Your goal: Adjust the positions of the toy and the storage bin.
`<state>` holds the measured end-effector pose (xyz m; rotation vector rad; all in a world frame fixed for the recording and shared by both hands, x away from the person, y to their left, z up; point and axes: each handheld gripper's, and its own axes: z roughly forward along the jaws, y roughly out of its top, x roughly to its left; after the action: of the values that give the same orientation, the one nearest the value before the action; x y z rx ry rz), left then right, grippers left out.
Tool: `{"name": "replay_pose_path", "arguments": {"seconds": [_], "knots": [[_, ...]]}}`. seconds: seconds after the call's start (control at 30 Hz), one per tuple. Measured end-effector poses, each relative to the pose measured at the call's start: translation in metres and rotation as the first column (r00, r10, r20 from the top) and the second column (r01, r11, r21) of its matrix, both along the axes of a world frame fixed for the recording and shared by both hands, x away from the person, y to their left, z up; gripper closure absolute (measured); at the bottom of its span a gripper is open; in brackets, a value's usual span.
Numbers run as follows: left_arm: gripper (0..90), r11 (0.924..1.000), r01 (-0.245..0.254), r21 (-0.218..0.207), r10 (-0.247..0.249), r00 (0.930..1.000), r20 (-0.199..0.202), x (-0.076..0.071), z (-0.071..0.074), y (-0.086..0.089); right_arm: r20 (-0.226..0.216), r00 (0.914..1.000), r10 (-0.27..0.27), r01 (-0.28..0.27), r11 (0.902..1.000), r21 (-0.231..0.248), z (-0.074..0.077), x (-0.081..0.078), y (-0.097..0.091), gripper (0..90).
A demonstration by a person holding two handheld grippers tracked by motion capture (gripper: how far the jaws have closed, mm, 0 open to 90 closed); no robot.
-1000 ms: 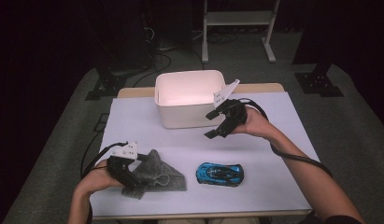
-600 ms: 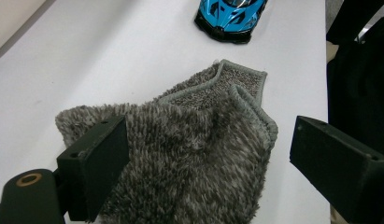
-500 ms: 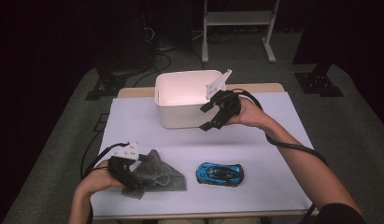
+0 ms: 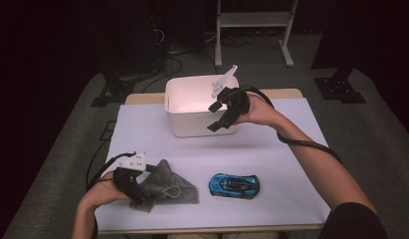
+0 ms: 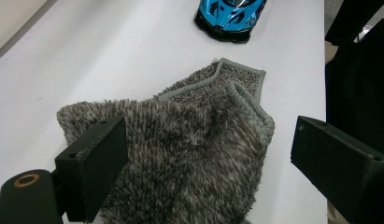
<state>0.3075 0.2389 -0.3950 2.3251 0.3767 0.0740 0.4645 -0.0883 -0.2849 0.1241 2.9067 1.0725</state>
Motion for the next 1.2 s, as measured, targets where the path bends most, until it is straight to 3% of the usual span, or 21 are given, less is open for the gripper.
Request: {"name": "replay_pose_path", "arguments": {"seconds": [0.6, 0.97, 1.2], "knots": [[9.6, 0.9999, -0.012, 0.010, 0.012, 0.9999, 0.003, -0.001, 0.002, 0.003, 0.022, 0.9998, 0.003, -0.002, 0.9992, -0.040, 0.011, 0.028, 0.020, 20.2], [9.6, 0.9996, -0.014, 0.025, 0.014, 0.9999, -0.009, -0.003, -0.002, 0.001, 0.011, 0.9999, -0.003, 0.004, 0.9964, -0.085, -0.009, 0.049, 0.033, 23.4], [9.4, 0.9996, -0.022, 0.019, 0.022, 0.9997, -0.007, -0.005, -0.002, 0.004, -0.018, 0.9996, -0.022, 0.020, 0.9943, -0.104, -0.022, 0.063, 0.031, 35.7]]}}
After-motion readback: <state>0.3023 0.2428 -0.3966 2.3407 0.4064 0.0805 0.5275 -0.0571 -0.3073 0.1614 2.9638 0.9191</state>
